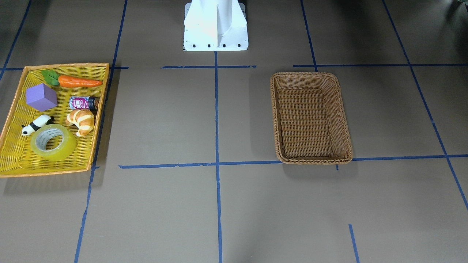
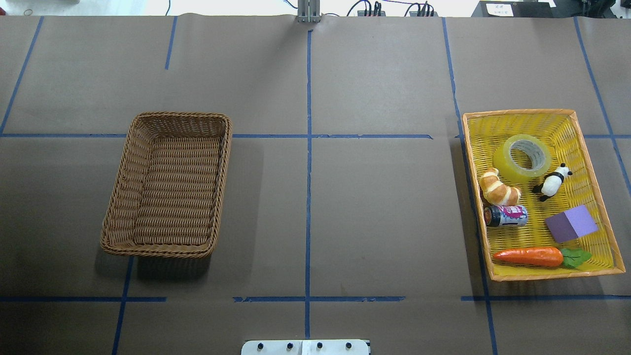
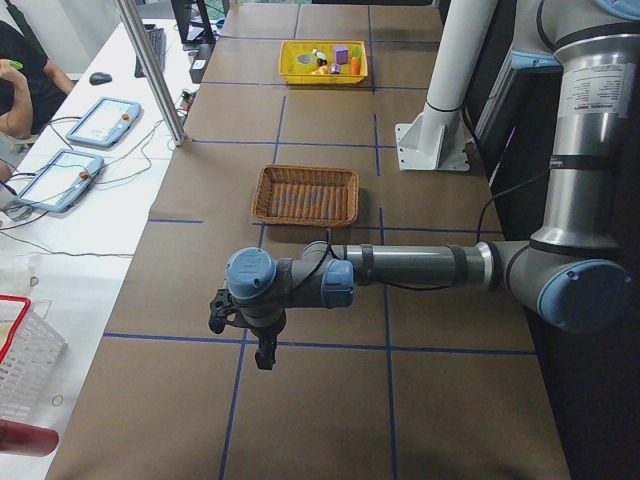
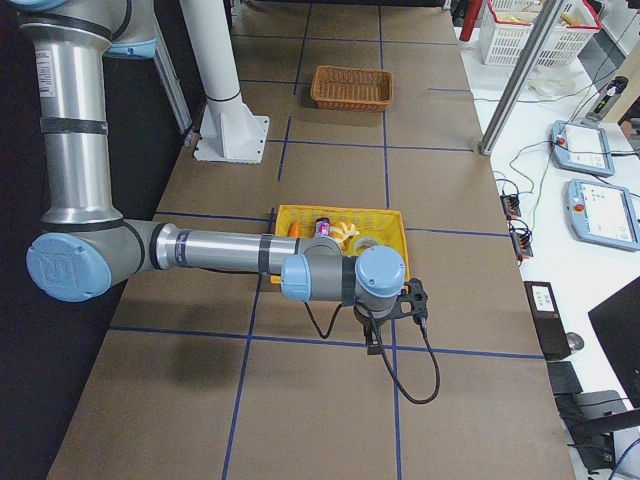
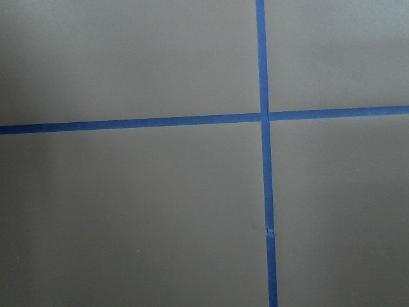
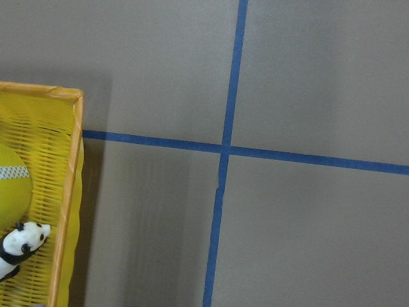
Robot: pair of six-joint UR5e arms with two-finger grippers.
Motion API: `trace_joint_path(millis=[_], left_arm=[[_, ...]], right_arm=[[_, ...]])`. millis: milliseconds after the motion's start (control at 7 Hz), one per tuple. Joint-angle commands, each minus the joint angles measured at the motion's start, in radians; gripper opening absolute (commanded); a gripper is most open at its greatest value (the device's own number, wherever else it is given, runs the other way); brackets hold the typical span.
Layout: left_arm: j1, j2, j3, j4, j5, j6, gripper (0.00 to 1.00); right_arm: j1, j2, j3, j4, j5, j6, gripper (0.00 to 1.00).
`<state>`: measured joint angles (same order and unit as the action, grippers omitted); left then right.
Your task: Move tape to another basket
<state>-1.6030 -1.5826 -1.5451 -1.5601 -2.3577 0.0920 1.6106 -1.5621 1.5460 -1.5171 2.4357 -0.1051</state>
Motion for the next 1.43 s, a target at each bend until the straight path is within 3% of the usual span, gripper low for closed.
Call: trace_joint_path(millis=[0,1286], left_arm=[[0.0,0.0,-0.001,0.0,0.0,0.002,1.0],[0.003,-0.011,0.003,0.0,-0.002,0.0,1.0]], right_arm=[[0.0,0.005,-0.016,0.0,-0.001,0.001,1.0],[-0.004,0.014,0.014,0.003,-0.006,0.013,1.0]])
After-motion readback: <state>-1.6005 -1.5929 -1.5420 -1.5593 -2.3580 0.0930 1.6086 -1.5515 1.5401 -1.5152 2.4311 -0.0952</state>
